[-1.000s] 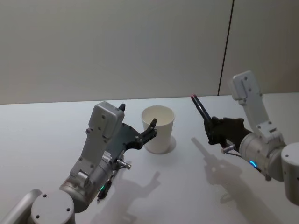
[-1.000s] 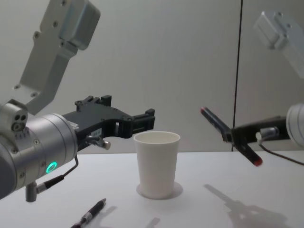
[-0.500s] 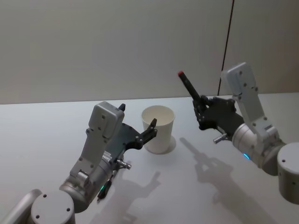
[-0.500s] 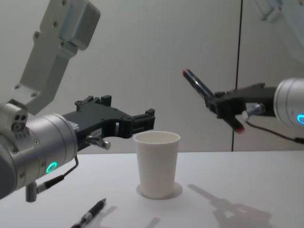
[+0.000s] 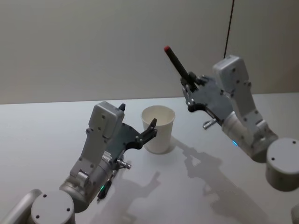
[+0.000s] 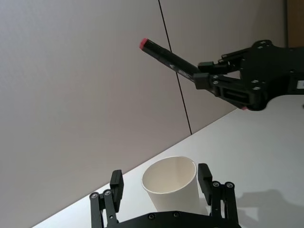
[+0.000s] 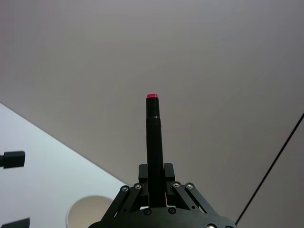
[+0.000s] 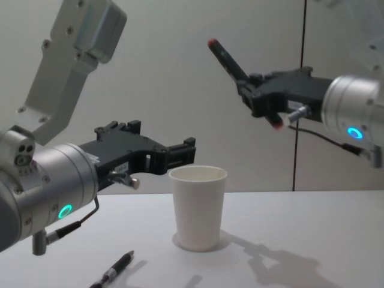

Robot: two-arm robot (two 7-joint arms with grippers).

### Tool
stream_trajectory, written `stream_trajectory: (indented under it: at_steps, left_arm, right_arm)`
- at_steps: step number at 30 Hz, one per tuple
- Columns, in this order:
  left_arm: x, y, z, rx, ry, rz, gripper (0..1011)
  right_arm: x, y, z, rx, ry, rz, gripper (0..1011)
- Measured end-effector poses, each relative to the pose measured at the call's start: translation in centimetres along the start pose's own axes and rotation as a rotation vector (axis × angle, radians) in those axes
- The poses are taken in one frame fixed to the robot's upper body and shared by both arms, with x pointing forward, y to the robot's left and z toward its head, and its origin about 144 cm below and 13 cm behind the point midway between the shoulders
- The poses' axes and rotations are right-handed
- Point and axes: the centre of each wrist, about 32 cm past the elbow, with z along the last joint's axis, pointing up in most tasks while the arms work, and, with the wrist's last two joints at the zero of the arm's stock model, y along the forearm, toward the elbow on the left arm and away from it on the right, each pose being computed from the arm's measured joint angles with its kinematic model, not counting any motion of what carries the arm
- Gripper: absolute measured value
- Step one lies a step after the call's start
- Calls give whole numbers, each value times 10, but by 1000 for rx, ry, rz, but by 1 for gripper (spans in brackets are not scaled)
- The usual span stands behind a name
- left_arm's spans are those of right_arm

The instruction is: Place the pen into the pen holder.

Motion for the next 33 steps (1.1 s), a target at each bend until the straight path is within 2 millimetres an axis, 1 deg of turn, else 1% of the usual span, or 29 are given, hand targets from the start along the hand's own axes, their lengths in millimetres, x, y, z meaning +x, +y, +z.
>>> stream_trajectory:
  at_steps: [8, 15, 24, 33]
  left_arm:
    - [0, 0, 0, 0, 0, 0, 1000]
    - [0, 0, 0, 0, 0, 0, 1000]
    - [0, 0, 0, 0, 0, 0, 1000]
    - [0, 0, 0, 0, 0, 0, 1000]
  right_arm:
    - [2, 21, -10, 99, -32, -3, 181]
    - [3, 35, -19, 124, -19, 0, 181]
    - [4, 49, -31, 137, 14, 29, 181]
    - [4, 59, -41, 141, 45, 62, 181]
